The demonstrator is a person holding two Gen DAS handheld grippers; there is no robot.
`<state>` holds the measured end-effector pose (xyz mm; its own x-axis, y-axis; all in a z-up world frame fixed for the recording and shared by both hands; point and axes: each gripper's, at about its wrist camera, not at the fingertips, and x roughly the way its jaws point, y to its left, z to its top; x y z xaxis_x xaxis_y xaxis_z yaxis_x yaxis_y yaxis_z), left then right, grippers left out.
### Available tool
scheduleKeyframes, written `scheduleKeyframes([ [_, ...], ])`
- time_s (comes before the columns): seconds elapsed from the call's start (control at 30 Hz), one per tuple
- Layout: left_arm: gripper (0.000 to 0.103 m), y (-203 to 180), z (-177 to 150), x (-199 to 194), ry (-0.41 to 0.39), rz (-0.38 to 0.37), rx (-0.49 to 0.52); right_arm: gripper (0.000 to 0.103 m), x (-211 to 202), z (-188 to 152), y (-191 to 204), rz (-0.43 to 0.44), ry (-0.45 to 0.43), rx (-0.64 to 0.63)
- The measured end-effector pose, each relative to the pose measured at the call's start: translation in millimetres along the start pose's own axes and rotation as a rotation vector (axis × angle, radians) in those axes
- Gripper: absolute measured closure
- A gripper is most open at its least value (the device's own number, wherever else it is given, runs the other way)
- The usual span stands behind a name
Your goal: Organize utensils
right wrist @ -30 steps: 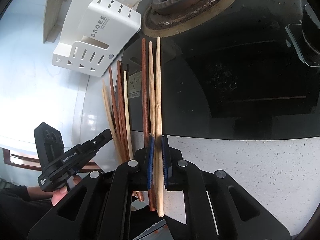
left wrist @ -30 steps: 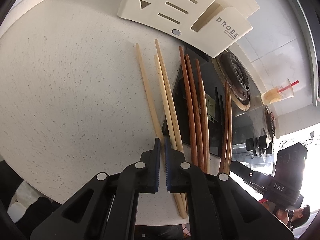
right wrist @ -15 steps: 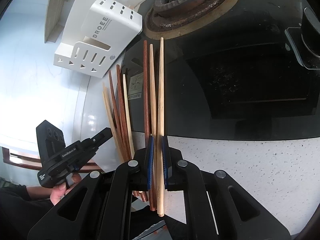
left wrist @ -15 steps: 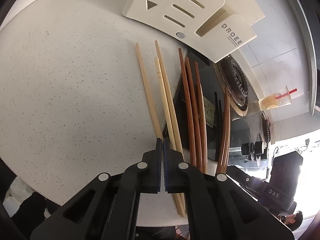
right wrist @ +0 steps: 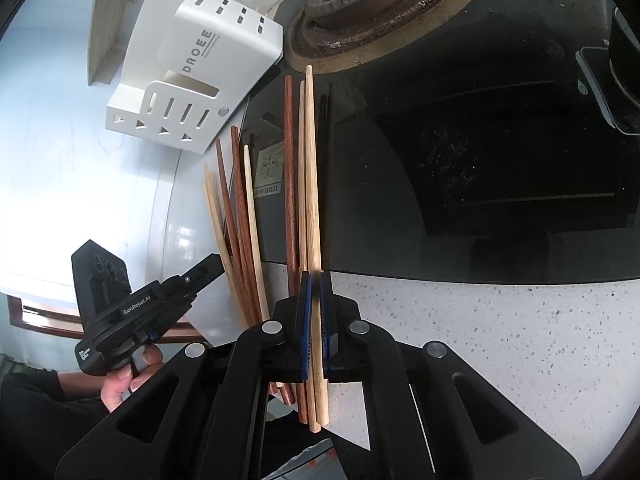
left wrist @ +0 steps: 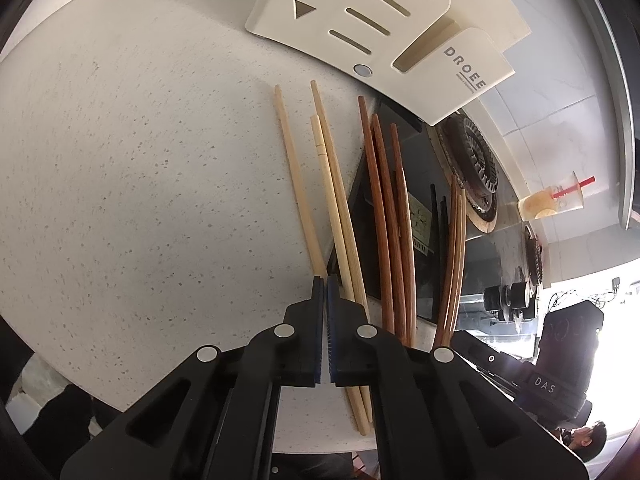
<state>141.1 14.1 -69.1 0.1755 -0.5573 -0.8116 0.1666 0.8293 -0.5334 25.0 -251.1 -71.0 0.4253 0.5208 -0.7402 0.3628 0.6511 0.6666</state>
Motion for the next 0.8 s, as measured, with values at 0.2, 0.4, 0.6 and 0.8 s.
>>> scheduleKeyframes([
  [0.2, 0.101, 0.0, 0.0, -0.1, -0.001, 0.000, 0.000, 0.098, 3.3, -1.2, 3.8, -0.005, 0.018, -0.015],
  [0.4, 0.101, -0.2, 0.3, 0.4, -0.001, 0.002, 0.003, 0.098, 3.6, -2.6, 5.7, -0.016, 0.016, -0.034],
  [0.6, 0.101, -2.2, -0.5, 0.7, -0.006, 0.010, 0.011, 0.078, 3.9, -3.0, 4.4, -0.025, 0.021, -0.038],
  [0.8, 0.101, -3.2, -0.4, 1.6, -0.006, 0.012, 0.013, 0.061, -1.9, -4.5, 6.9, -0.017, -0.015, -0.047],
])
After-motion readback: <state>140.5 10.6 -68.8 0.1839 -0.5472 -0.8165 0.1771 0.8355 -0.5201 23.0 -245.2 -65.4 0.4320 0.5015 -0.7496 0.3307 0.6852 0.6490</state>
